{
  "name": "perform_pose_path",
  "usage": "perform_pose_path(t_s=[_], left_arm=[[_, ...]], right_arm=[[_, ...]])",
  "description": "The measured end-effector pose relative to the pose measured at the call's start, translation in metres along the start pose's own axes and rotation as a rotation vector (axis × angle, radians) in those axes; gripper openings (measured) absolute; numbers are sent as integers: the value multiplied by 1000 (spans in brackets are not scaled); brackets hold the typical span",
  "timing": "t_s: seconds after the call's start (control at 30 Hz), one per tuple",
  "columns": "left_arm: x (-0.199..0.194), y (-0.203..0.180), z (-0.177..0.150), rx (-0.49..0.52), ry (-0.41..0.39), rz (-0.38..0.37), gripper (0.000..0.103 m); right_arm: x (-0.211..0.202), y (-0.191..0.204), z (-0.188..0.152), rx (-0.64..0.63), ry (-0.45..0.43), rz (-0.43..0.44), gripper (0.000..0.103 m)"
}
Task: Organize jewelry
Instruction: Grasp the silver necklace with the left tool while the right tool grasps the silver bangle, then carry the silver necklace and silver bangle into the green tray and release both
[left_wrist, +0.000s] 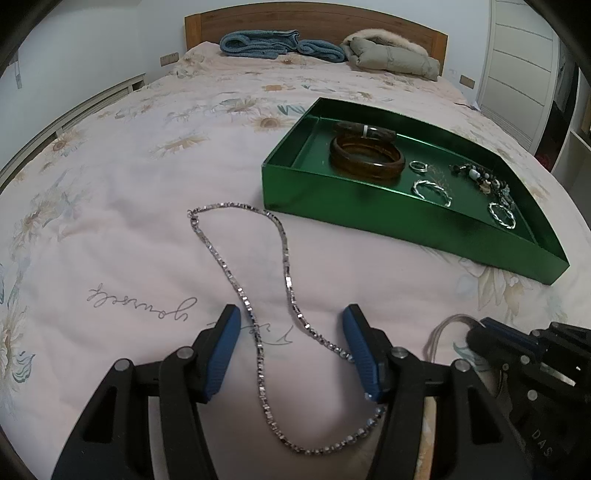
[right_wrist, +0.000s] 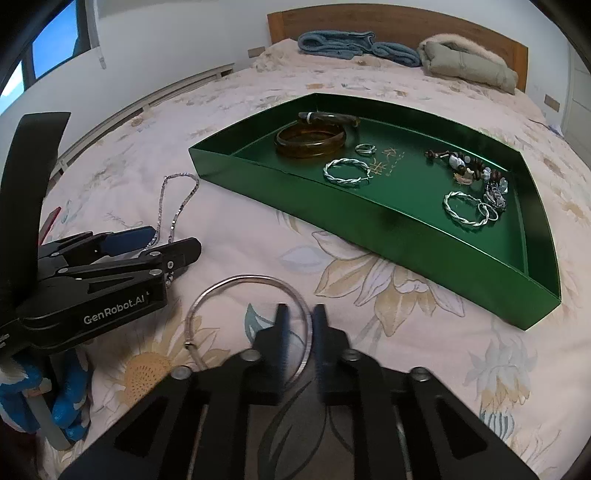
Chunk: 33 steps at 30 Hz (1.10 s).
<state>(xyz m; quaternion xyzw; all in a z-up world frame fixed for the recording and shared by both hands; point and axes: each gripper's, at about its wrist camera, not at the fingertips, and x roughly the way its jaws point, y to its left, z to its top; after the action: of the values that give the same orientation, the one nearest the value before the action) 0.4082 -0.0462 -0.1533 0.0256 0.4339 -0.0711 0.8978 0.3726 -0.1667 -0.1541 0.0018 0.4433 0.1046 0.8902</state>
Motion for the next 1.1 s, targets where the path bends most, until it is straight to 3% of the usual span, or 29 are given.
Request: perform_pose_path(t_s=[0.33, 0.5, 0.63, 0.67, 1.1], left_arm=[[1, 2, 1, -4, 14, -28, 51], [-1, 9, 1, -28, 17, -87, 37], [-4, 20, 0, -66, 21, -162, 8], [-5, 22, -1, -70, 22, -179, 5], [-56, 24, -23, -42, -34, -191, 4]], right_arm=[[-9, 3, -2, 1, -33, -22, 5], [-17, 6, -3, -3, -57, -38, 5], [-25, 9, -3, -18, -84, -56, 5], [-28, 11, -3, -23, -91, -61, 5], [-74, 22, -6, -42, -155, -97, 5]])
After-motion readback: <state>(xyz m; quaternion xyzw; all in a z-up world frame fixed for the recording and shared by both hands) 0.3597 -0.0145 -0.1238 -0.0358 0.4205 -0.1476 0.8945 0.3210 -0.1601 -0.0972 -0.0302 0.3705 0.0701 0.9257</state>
